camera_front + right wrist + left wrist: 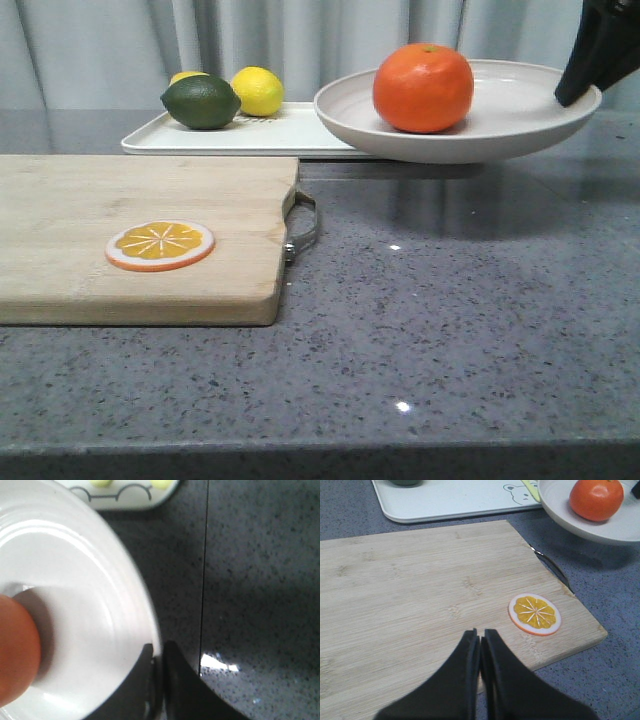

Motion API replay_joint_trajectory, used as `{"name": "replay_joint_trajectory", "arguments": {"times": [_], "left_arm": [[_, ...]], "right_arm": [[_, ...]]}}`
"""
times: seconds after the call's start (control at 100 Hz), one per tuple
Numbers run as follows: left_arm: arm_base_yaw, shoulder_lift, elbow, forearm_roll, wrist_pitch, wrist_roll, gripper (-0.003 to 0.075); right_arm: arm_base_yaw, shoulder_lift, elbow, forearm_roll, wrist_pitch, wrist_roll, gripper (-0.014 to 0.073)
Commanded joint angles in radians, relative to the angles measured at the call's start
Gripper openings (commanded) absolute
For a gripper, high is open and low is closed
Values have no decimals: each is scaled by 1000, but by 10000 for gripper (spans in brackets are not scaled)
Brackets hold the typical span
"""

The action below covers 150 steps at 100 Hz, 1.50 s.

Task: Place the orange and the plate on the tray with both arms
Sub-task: 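Lift the plate with the right gripper and carry it onto the tray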

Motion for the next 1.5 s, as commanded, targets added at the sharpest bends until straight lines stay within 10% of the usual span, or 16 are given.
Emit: {"name": "replay_joint_trajectory", "arguments": {"times": [0.0, 0.99, 1.49], "left_arm": [[3, 3, -27, -21, -80, -10, -19], [3, 3, -27, -17, -78, -10, -19], [3, 3, -27, -15, -78, -10, -19]], "right_arm": [[10, 3, -111, 42, 7, -13, -67], [55, 662, -1104, 58, 267, 122, -67], [65, 776, -1198, 143, 224, 143, -67]]}}
